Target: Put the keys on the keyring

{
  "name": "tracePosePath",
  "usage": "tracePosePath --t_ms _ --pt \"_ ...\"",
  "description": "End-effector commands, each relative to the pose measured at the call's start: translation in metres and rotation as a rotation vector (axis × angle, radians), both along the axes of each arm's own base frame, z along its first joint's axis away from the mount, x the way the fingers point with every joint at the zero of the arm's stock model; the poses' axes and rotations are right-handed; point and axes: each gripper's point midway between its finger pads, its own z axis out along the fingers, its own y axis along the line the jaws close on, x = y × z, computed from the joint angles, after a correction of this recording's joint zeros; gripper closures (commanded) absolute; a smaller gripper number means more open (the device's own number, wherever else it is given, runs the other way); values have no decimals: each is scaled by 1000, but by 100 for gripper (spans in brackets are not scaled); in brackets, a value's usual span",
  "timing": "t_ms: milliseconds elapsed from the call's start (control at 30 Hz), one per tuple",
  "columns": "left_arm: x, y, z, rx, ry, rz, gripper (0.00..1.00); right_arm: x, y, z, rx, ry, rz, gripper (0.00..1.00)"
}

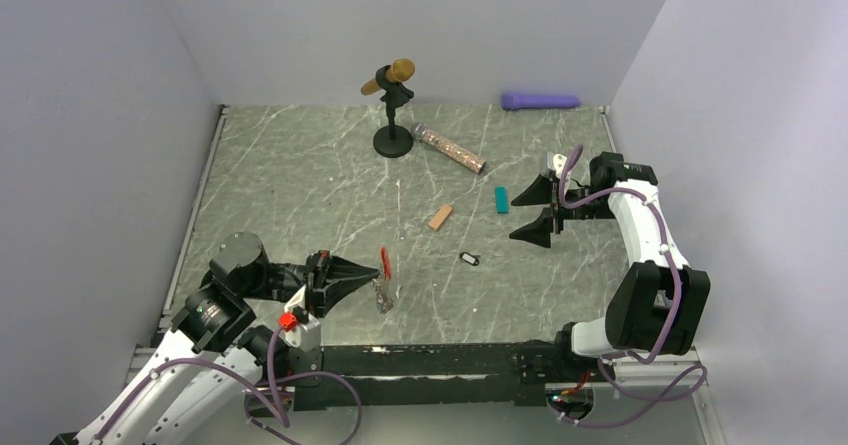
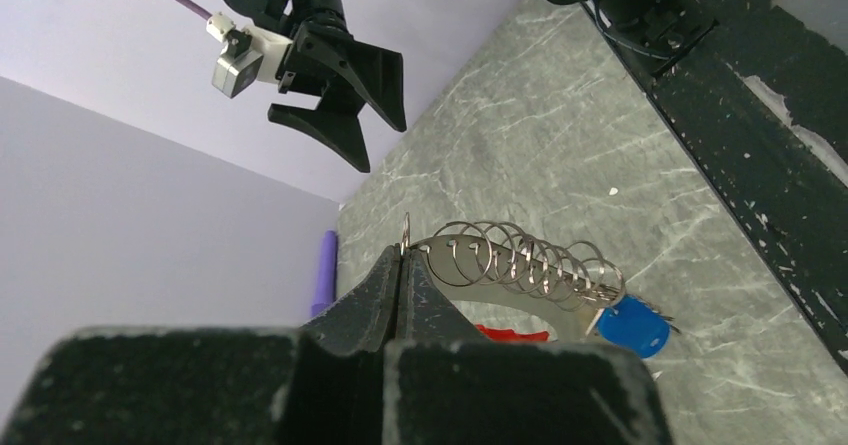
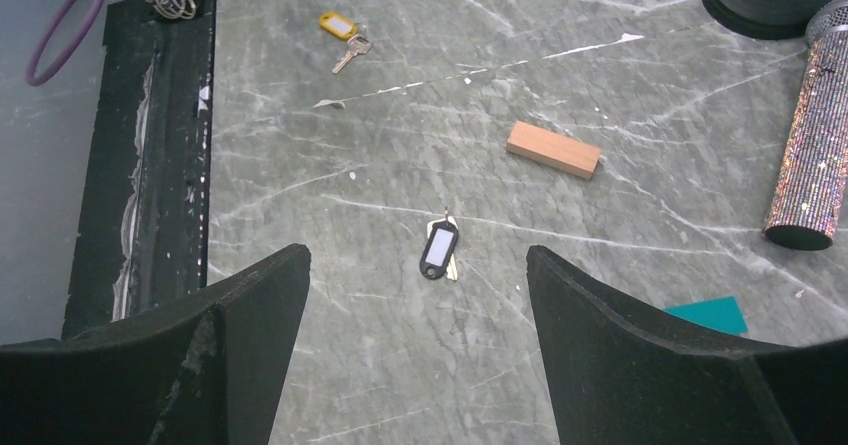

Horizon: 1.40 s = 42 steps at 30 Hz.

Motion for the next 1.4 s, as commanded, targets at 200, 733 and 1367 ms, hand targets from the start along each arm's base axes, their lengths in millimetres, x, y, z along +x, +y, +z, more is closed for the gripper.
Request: tracePosePath --t_ms 200,733,1367 --pt "-4 -5 40 -55 202 -60 100 -3 15 16 3 -80 74 16" --pt "45 -31 21 0 615 138 100 -21 182 101 -101 -82 469 30" --pt "83 -18 5 -29 669 407 100 -58 221 95 -187 -51 568 53"
